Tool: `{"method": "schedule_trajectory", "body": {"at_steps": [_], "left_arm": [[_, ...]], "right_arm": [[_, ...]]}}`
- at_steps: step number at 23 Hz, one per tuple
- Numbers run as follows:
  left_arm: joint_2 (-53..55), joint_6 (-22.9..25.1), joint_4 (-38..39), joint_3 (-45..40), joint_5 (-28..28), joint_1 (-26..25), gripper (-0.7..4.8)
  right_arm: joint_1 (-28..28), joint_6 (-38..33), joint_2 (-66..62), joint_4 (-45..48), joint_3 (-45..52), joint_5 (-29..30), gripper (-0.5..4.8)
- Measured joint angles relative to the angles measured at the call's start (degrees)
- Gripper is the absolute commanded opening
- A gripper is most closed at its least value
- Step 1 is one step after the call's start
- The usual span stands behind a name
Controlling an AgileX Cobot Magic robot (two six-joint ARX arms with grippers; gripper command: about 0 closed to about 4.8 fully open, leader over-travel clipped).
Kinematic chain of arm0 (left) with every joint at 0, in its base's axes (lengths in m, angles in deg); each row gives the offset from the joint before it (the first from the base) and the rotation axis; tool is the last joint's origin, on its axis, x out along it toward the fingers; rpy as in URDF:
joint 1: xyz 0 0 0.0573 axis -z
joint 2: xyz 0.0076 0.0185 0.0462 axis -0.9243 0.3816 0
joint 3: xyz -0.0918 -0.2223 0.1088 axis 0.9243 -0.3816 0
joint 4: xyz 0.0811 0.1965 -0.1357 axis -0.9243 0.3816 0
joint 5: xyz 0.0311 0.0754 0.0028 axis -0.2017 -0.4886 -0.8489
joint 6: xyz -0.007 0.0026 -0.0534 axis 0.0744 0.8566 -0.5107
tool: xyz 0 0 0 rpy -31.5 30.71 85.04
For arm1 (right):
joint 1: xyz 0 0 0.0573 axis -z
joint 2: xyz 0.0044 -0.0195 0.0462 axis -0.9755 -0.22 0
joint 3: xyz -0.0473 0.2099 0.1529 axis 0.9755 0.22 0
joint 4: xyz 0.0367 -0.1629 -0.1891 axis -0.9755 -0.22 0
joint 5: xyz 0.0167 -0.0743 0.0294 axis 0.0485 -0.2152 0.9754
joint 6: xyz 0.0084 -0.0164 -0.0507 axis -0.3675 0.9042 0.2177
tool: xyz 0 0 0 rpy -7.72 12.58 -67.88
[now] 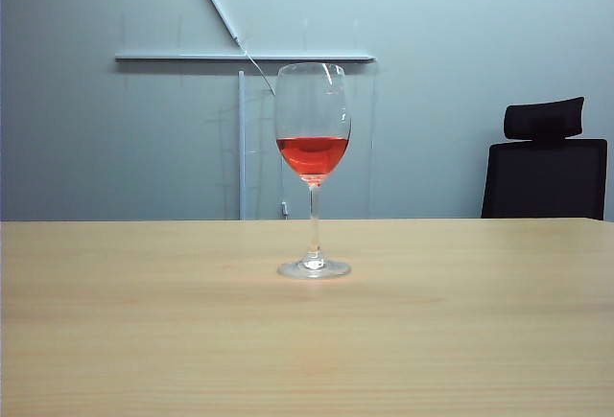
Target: Gently pick up the goblet, rotate it counterclockwise for two full turns (viewing from above), and then place it back on the table.
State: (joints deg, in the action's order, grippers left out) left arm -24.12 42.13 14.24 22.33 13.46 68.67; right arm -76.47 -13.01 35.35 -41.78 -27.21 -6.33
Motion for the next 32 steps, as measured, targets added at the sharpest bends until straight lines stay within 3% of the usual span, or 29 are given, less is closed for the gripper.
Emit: {"method": "schedule_trajectory", "body": {"at_steps": [8, 11, 12, 14, 17, 19, 22, 23, 26, 27, 32], "left_arm": [[0.09, 0.0, -0.02, 0.0, -0.02, 0.35, -0.05], [2.8, 0.0, -0.17, 0.02, -0.02, 4.22, -0.05], [5.07, 0.0, -0.09, 0.02, -0.02, 7.43, -0.05], [8.2, 0.02, 0.0, 0.0, 0.07, 12.41, -0.05], [11.85, 0.0, 0.07, -0.02, 0.09, 18.78, -0.05], [12.61, 0.0, 0.07, -0.02, 0.13, 22.01, -0.05], [12.61, 0.02, 0.02, -0.02, 0.15, 24.96, -0.05], [12.61, 0.0, 0.0, -0.02, 0.15, 25.62, -0.05], [12.61, 0.02, 0.0, -0.02, 0.15, 25.94, -0.05], [12.59, 0.0, 0.02, -0.02, 0.13, 25.94, -0.05], [12.41, 0.0, -0.02, -0.02, 0.07, 25.97, -0.05]], "right_arm": [[0.0, 0.0, 0.0, 0.0, 0.0, 0.0, -0.05], [-0.02, -4.11, 0.0, 0.28, 0.0, 1.79, -0.02], [-0.04, -11.87, 0.0, 0.72, 0.0, 4.2, 0.0], [-0.33, -20.17, -0.07, 0.94, 0.0, 9.64, 0.05], [-3.74, -22.1, -0.17, 1.25, -0.11, 12.39, 0.14], [-7.58, -22.32, -2.62, 0.2, -1.66, 11.28, 0.87], [-14.23, -20.39, -12.41, 2.45, -4.11, 7.48, 3.12], [-17.38, -16.76, -19.15, 5.79, -4.48, 6.08, 3.47], [-24.39, -9.22, -38.29, 19.21, -6.08, 4.33, 3.47], [-27.45, -6.47, -48.76, 28.72, -7.08, 3.1, 3.46], [-32.24, -3.08, -88.0, 59.84, -18.21, 2.29, 3.37]]}}
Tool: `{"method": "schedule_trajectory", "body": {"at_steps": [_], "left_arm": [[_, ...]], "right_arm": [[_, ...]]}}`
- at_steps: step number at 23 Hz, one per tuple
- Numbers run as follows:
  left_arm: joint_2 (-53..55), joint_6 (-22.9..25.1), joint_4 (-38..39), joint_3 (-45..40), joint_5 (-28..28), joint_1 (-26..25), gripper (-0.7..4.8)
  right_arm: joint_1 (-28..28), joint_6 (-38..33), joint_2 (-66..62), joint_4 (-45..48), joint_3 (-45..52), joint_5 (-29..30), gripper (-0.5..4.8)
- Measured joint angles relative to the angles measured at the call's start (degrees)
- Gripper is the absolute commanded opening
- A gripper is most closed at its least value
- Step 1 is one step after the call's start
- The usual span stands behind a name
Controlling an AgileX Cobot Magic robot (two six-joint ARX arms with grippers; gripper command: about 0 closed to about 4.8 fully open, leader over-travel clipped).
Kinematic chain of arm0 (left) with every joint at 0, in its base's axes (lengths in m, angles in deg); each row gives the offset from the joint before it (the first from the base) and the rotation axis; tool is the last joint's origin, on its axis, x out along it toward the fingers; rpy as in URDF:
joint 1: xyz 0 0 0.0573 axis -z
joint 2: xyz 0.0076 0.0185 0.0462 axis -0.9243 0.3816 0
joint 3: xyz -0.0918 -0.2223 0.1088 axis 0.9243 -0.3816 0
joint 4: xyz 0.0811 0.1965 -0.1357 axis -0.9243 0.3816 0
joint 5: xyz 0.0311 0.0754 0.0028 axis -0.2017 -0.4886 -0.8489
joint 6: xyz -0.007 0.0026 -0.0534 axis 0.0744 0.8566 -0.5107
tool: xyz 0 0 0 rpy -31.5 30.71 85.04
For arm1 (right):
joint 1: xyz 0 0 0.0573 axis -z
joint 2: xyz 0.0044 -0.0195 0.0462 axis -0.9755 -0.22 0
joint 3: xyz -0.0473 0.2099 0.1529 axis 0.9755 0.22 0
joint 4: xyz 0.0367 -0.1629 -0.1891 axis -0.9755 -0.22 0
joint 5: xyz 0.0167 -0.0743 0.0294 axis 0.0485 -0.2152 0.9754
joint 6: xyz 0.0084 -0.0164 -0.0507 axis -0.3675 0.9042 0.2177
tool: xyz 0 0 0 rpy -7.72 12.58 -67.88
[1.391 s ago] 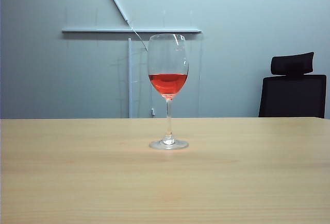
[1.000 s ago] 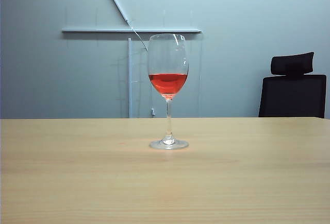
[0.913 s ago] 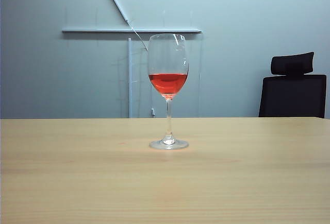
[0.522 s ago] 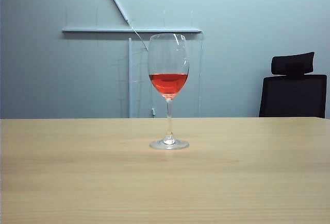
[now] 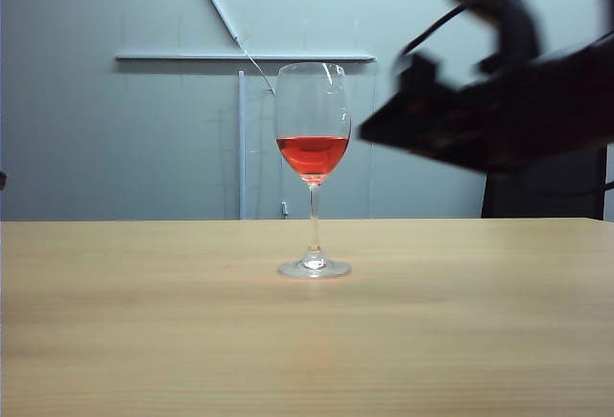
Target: Gently pick up the goblet, rotate it counterclockwise for two full turns (viewing from above), and then place it back on the table.
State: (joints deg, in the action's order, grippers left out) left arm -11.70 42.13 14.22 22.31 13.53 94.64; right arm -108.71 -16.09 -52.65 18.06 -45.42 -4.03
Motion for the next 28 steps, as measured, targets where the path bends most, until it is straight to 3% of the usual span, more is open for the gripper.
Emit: {"method": "schedule_trajectory", "body": {"at_steps": [3, 5, 14, 28], "left_arm": [[0.02, 0.0, 0.0, 0.02, -0.02, 0.0, -0.05], [0.02, 0.02, 0.0, 0.02, -0.02, 0.0, -0.05], [0.02, 0.0, 0.02, 0.0, -0.02, 0.0, -0.05], [0.07, 0.0, 0.02, 0.0, -0.02, 0.0, -0.05]], "right_arm": [[-0.26, 0.2, -18.16, 10.82, -9.75, -0.35, 3.37], [-0.35, 0.2, -23.76, 10.43, -13.88, -0.46, 3.37], [-0.57, 0.83, -28.11, 7.61, -19.82, -0.7, 3.36], [-2.21, 0.9, -31.15, 7.37, -23.12, -6.95, 3.23]]}}
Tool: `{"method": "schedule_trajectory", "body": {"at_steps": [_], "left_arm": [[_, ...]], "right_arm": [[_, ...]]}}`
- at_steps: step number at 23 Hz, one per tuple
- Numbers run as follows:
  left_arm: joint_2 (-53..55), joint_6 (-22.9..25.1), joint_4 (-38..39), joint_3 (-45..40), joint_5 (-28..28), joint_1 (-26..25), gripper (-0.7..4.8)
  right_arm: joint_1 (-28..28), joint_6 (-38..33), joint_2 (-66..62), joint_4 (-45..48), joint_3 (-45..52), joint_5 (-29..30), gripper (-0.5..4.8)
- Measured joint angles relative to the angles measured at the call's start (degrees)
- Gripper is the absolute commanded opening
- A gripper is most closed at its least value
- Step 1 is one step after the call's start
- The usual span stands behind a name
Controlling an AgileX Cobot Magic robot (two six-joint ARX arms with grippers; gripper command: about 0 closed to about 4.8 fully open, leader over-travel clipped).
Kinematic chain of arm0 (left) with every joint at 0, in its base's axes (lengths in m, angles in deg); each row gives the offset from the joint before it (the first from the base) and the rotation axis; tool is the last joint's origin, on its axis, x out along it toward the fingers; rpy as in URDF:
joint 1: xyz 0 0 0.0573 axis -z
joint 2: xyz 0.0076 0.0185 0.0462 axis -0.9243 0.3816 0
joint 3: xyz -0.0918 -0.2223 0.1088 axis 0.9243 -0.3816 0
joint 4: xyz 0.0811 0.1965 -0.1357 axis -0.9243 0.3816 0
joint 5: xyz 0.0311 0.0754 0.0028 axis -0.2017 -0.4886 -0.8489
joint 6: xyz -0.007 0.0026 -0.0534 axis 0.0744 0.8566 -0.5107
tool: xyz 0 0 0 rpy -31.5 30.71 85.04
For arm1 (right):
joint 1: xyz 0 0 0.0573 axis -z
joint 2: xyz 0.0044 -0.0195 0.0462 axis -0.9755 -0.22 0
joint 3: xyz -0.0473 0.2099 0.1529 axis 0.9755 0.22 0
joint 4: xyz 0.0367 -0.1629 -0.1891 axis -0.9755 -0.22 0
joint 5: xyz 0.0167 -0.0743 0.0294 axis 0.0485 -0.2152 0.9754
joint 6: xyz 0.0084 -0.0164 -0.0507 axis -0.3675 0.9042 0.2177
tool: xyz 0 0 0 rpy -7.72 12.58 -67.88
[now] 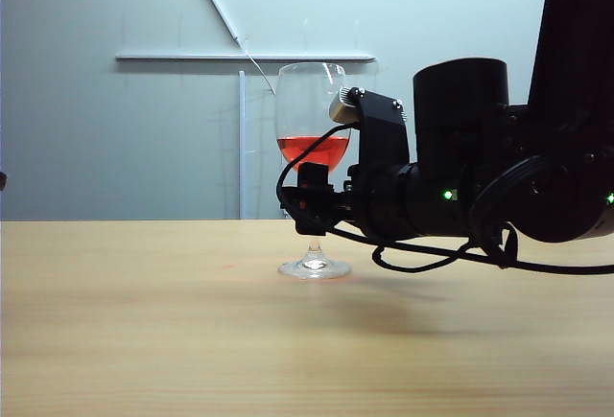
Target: Gently pick up the goblet, rotate it counterclockwise for two full turns (viewing from above), and then place it back on the table.
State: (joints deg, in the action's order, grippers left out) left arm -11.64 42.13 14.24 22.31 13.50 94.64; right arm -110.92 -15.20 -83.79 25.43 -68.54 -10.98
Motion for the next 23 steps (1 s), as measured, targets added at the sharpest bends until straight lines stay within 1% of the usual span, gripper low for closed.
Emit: {"method": "schedule_trajectory", "body": {"at_steps": [6, 9, 13, 23], "left_arm": [[0.0, 0.0, 0.0, 0.0, 0.0, 0.0, -0.05], [0.0, 0.0, 0.0, 0.0, 0.0, 0.0, -0.05], [0.0, 0.0, 0.0, 0.0, 0.0, 0.0, -0.05], [0.0, 0.0, 0.0, 0.0, 0.0, 0.0, -0.05]], "right_arm": [[-0.42, 0.09, -0.02, -1.55, -2.56, -1.16, 3.24], [-0.5, 0.09, -0.04, -4.15, -4.59, -1.22, 3.22], [-0.5, 0.07, -0.28, -5.6, -4.85, -1.27, 2.32], [-0.5, -0.66, -0.74, -5.05, -4.9, -1.27, 2.28]]}}
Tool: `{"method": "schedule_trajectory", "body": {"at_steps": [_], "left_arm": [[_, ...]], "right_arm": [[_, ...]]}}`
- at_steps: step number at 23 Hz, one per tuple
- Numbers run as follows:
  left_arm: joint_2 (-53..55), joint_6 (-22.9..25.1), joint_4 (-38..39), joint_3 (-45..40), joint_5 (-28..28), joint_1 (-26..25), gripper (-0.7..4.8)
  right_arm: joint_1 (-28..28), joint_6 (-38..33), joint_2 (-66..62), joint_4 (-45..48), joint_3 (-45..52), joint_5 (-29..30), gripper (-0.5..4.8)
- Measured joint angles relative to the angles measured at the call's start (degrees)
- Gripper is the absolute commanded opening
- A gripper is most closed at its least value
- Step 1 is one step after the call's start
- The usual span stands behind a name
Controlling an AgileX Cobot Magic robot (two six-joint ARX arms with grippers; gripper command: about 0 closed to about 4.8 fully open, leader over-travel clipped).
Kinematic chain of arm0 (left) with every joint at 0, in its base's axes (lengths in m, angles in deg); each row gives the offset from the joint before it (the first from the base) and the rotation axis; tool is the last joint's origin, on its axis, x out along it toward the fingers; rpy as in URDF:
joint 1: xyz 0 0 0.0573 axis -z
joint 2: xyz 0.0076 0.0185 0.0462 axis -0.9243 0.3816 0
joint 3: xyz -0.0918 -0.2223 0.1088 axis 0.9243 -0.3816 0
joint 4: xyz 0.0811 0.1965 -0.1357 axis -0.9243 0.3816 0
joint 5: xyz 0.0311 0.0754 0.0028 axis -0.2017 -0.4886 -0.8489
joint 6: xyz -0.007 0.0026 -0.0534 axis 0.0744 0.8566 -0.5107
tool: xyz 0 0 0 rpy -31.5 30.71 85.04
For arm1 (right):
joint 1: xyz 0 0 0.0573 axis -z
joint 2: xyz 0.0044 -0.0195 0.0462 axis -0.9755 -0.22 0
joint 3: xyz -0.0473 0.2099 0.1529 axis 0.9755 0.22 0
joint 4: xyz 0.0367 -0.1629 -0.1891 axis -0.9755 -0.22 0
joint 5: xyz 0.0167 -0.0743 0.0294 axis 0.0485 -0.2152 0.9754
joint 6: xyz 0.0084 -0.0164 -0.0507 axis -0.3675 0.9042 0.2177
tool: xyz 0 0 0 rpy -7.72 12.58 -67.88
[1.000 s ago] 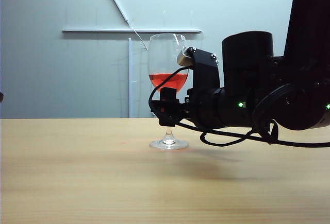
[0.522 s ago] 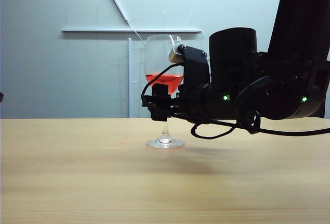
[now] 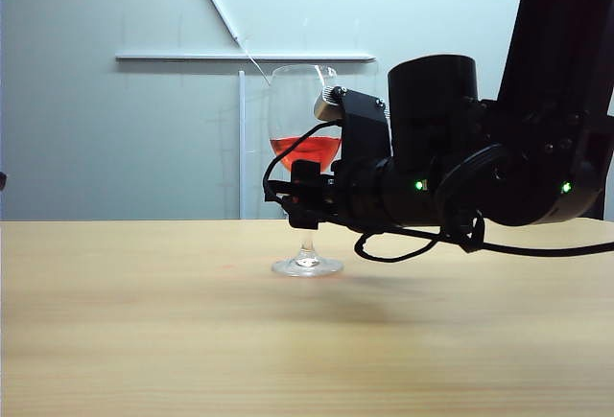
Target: Gently pick up the goblet, rotate it counterclockwise for two full turns (viewing from above), and then place it back on the table.
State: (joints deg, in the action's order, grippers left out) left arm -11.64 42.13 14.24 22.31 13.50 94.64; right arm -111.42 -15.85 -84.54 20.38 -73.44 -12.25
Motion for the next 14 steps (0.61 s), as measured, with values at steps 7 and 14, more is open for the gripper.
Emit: {"method": "schedule_trajectory", "body": {"at_steps": [7, 14], "left_arm": [[0.0, 0.0, 0.0, 0.0, 0.0, 0.0, -0.05], [0.02, 0.0, 0.0, 0.0, 0.0, 0.0, -0.05]], "right_arm": [[0.0, -1.4, -2.58, 3.04, -1.75, 0.0, 1.38], [-0.04, -1.09, -2.58, 3.63, -1.95, 0.0, -0.05]]}}
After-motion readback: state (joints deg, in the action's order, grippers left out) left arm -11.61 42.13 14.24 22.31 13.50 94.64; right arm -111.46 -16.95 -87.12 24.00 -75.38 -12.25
